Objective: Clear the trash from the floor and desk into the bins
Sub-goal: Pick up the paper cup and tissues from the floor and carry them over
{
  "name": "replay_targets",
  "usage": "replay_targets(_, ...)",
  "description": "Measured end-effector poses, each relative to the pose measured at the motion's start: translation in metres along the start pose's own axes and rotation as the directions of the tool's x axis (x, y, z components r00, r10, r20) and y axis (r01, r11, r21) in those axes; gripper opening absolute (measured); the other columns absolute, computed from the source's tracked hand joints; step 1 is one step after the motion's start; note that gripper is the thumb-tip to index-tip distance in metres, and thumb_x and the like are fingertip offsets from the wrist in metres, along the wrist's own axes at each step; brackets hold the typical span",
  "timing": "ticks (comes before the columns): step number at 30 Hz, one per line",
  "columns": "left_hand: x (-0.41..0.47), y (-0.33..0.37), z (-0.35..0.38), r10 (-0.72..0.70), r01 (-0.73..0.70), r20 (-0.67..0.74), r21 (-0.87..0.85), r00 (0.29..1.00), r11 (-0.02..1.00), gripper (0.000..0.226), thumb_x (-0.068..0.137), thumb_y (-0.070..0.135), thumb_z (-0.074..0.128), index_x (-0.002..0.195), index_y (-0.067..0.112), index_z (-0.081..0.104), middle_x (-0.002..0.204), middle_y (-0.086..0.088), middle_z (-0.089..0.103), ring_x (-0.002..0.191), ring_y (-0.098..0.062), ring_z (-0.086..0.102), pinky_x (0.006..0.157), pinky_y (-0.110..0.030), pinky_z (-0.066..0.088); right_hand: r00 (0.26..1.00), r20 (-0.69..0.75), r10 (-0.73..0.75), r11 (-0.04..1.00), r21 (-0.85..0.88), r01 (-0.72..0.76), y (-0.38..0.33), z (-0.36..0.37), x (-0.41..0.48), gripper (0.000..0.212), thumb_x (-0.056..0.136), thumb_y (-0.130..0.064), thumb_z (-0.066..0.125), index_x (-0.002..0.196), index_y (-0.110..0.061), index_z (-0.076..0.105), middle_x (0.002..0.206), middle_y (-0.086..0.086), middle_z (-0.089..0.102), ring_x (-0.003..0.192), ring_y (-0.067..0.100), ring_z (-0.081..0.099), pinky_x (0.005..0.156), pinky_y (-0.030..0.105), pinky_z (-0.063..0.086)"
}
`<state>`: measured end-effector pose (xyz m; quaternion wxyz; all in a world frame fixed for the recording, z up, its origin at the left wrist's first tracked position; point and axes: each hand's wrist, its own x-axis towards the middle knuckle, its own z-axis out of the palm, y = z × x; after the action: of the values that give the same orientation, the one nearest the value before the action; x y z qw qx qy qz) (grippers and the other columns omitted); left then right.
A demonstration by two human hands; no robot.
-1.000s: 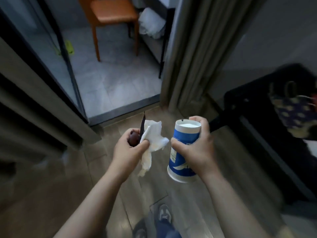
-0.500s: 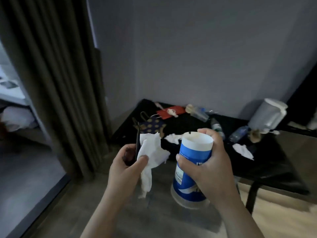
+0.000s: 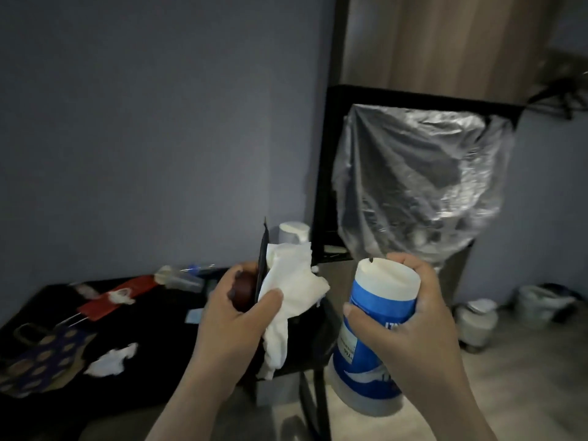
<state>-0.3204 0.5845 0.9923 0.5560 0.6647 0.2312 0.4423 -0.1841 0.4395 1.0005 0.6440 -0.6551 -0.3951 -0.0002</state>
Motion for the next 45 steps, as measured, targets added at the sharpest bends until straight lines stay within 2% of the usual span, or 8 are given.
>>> replay_targets(4, 0.023, -0.003, 0.117, 0.007, 0.002, 0.156, -0.058, 0.988, 0.998, 0.019, 0.067, 0.028, 0.069, 0.086, 0.030, 0.064, 0.076, -0.002, 0.069, 0.072, -0.017, 0.066, 0.065, -0.034, 0.052, 0.991, -0.130, 0.014, 0.993, -0.111, -0.028, 0.037, -0.099, 0.031, 0.064, 0.056, -0.028, 0.082, 0.105, -0.049, 0.047, 0.092, -0.022, 0.064, 0.080, -0.001, 0.065, 0.057, 0.020, 0.053)
replay_targets(9, 0.052, -0.020, 0.237, 0.010, 0.030, 0.343, -0.111, 0.939, 0.993, 0.019, 0.065, 0.031, 0.066, 0.083, 0.037, 0.063, 0.078, -0.001, 0.070, 0.069, -0.011, 0.066, 0.056, -0.017, 0.051, 0.951, -0.308, 0.007, 0.967, -0.242, -0.086, 0.072, -0.197, 0.058, 0.063, 0.055, -0.031, 0.080, 0.103, -0.053, 0.045, 0.097, -0.026, 0.062, 0.084, -0.005, 0.063, 0.050, 0.013, 0.050)
replay_targets(16, 0.116, -0.073, 0.362, 0.043, 0.076, 0.571, -0.183, 0.820, 0.980, 0.024, 0.083, -0.001, 0.064, 0.087, 0.023, 0.066, 0.075, 0.005, 0.072, 0.065, -0.001, 0.066, 0.053, -0.010, 0.048, 0.854, -0.520, -0.001, 0.920, -0.336, -0.203, 0.142, -0.266, 0.108, 0.067, 0.054, -0.036, 0.079, 0.111, -0.044, 0.043, 0.098, -0.030, 0.057, 0.089, -0.011, 0.059, 0.055, 0.011, 0.047)
replay_targets(23, 0.227, -0.108, 0.462, 0.030, 0.158, 0.687, -0.209, 0.726, 0.965, 0.019, 0.071, 0.021, 0.071, 0.084, 0.033, 0.065, 0.080, 0.001, 0.073, 0.072, -0.011, 0.068, 0.060, -0.020, 0.050, 0.794, -0.607, -0.021, 0.871, -0.401, -0.283, 0.200, -0.285, 0.201, 0.066, 0.057, -0.032, 0.081, 0.110, -0.043, 0.043, 0.097, -0.030, 0.055, 0.092, -0.009, 0.057, 0.062, 0.003, 0.045)
replay_targets(28, 0.275, -0.147, 0.529, -0.029, 0.244, 0.744, -0.182, 0.667, 0.953, 0.029, 0.060, 0.035, 0.070, 0.087, 0.031, 0.063, 0.059, -0.007, 0.062, 0.046, -0.021, 0.055, 0.045, -0.035, 0.045, 0.761, -0.649, 0.013, 0.836, -0.411, -0.364, 0.247, -0.309, 0.250, 0.067, 0.061, -0.029, 0.083, 0.110, -0.045, 0.041, 0.097, -0.033, 0.053, 0.093, -0.011, 0.056, 0.061, 0.004, 0.047)
replay_targets(35, 0.320, -0.194, 0.639, -0.057, 0.252, 0.753, -0.148, 0.656, 0.956, 0.037, 0.056, 0.041, 0.069, 0.091, 0.029, 0.065, 0.073, -0.010, 0.067, 0.055, -0.028, 0.058, 0.051, -0.043, 0.048, 0.705, -0.709, 0.013, 0.825, -0.391, -0.408, 0.323, -0.369, 0.317, 0.066, 0.063, -0.032, 0.083, 0.112, -0.043, 0.042, 0.099, -0.034, 0.054, 0.094, -0.013, 0.054, 0.059, 0.005, 0.048)
replay_targets(41, 0.364, -0.209, 0.759, -0.024, 0.165, 0.764, -0.109, 0.645, 0.980, 0.032, 0.058, 0.035, 0.067, 0.089, 0.030, 0.065, 0.074, 0.002, 0.070, 0.064, -0.015, 0.062, 0.064, -0.036, 0.049, 0.651, -0.759, 0.016, 0.845, -0.338, -0.414, 0.389, -0.455, 0.383, 0.065, 0.063, -0.028, 0.084, 0.110, -0.045, 0.043, 0.100, -0.039, 0.053, 0.094, -0.016, 0.054, 0.058, 0.009, 0.046)
replay_targets(45, 0.389, -0.212, 0.836, 0.040, 0.070, 0.736, -0.118, 0.676, 0.991, 0.028, 0.072, 0.015, 0.072, 0.081, 0.040, 0.063, 0.067, 0.014, 0.067, 0.052, 0.004, 0.055, 0.052, -0.008, 0.044, 0.634, -0.773, 0.035, 0.857, -0.303, -0.417, 0.426, -0.510, 0.429, 0.063, 0.063, -0.029, 0.084, 0.108, -0.048, 0.044, 0.099, -0.036, 0.055, 0.091, -0.015, 0.054, 0.057, 0.003, 0.045)
